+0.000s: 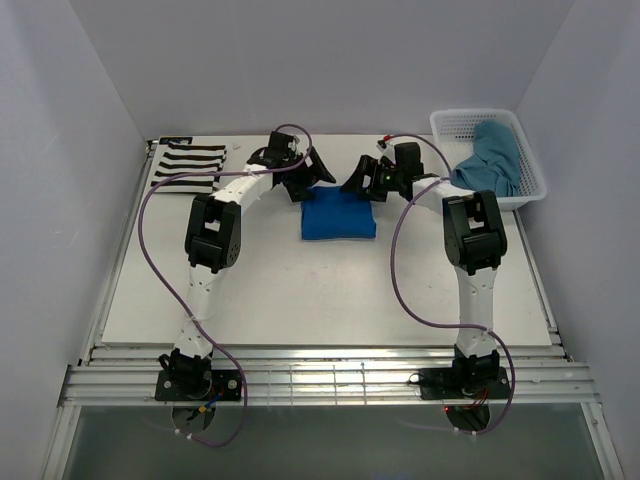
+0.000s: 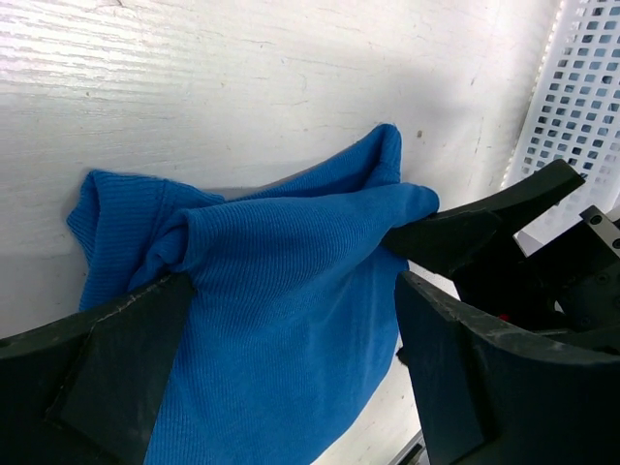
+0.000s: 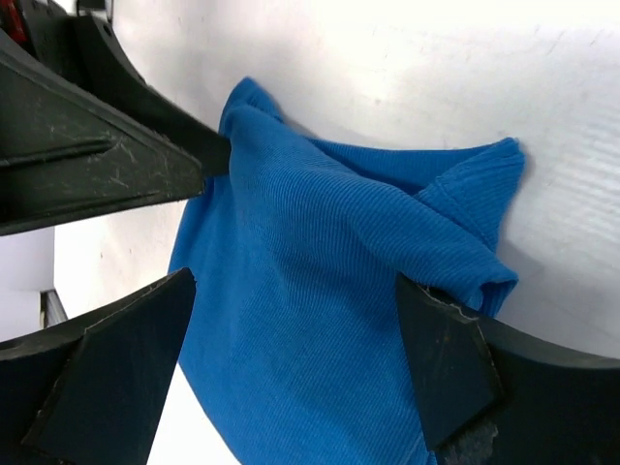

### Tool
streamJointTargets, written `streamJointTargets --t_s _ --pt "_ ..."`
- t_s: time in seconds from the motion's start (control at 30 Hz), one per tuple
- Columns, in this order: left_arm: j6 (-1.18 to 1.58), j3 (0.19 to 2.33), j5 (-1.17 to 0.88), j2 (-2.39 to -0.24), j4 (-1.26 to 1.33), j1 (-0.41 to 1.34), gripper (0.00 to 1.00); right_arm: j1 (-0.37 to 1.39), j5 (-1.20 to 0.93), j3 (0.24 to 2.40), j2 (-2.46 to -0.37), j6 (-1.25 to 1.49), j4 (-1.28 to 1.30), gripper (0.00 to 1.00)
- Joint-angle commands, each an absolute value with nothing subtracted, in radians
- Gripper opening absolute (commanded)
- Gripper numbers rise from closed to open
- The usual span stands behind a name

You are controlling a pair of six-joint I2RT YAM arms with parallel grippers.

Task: Fold and stack the tank tops

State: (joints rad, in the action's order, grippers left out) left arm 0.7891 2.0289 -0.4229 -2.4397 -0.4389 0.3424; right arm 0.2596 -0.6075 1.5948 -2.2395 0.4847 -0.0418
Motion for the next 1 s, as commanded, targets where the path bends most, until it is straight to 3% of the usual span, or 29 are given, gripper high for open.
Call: streamJointTargets --t_s 0.0,0.23,0.53,0.97 --pt "0.784 2.014 -0.338 -2.457 -0.480 0.334 0.98 0.235 -0.532 1.549 -2.244 0.525 -0.202 0.90" --pt "0.778 2.040 -0.256 -2.427 -0.518 0.325 0.98 0.227 -0.584 1.543 -2.264 0.537 -0.196 0.90" --pt "0.730 2.117 -0.324 -2.295 -0.512 0.336 0.98 0.227 -0.617 1.546 -2.060 0.502 -0.127 0.90" --pt "0.539 1.747 -0.272 -2.003 -0.515 0.351 0.98 0.224 -0.491 1.223 -1.643 0.402 -0.046 0.90"
